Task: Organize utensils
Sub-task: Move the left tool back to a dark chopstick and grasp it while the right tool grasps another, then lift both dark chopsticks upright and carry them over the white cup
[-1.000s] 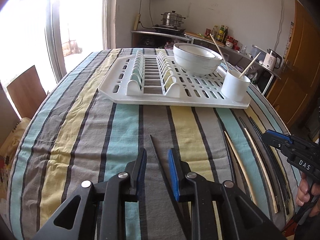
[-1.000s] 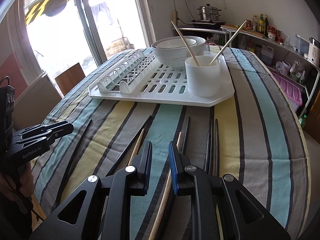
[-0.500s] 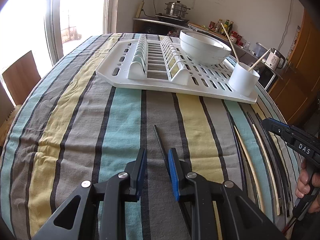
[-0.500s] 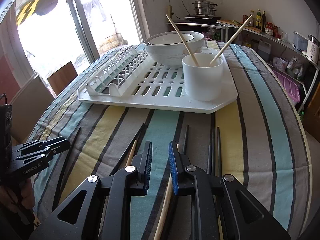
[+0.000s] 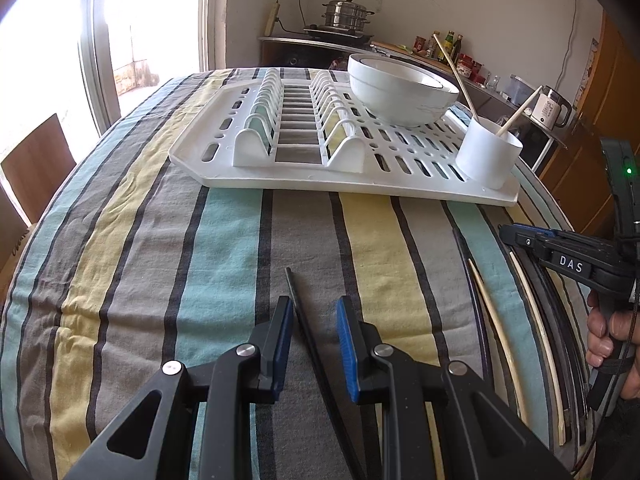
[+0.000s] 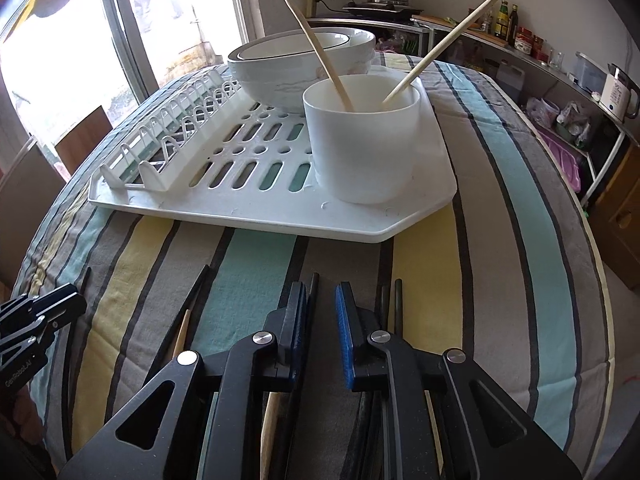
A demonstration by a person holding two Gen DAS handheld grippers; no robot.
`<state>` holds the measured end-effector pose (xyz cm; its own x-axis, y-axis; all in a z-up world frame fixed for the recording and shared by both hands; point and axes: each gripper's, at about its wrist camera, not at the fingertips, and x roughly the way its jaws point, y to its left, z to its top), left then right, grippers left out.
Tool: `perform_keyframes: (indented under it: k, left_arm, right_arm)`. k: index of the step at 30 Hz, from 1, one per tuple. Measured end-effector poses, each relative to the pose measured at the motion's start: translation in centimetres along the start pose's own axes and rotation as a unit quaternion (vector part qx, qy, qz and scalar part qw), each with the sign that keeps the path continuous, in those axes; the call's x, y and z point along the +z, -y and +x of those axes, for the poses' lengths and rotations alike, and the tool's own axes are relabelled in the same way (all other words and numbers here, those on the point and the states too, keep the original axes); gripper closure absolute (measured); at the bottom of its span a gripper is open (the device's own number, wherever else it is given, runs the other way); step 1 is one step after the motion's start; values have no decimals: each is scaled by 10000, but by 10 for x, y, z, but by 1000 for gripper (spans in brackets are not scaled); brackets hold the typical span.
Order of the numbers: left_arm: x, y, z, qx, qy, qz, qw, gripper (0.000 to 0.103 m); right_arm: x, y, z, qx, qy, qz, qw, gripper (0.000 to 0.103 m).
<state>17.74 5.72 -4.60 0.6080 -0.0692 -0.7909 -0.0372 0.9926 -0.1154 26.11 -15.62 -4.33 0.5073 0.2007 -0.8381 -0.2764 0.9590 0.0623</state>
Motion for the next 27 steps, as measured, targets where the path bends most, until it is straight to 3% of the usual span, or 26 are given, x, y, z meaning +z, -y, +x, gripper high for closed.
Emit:
perform_keyframes:
  k: [5, 7, 10, 13, 19, 27]
  left_arm:
    - [2, 9, 4, 180, 7, 203, 9996, 81]
    - [3, 13, 5, 227, 8, 281, 9993, 87]
    - [5, 15, 7, 176, -14, 300, 9994, 97]
    - [7, 15, 9, 101, -36, 287, 9995, 98]
    - [15, 16, 6, -73, -10, 263, 9996, 98]
    - [41, 24, -27, -259, 466, 385, 9978, 99]
  right_arm:
    - [3, -7, 3, -177, -88, -239, 9995, 88]
    - [4, -10, 3, -164, -113, -309, 9993, 98]
    - [3, -11, 4, -194, -100, -346, 9992, 98]
    - [3, -9, 2, -128, -57, -303, 9994, 98]
    - [6, -2, -15, 9, 209, -165, 9996, 98]
    - [16, 5, -58, 185, 806, -35, 9966, 99]
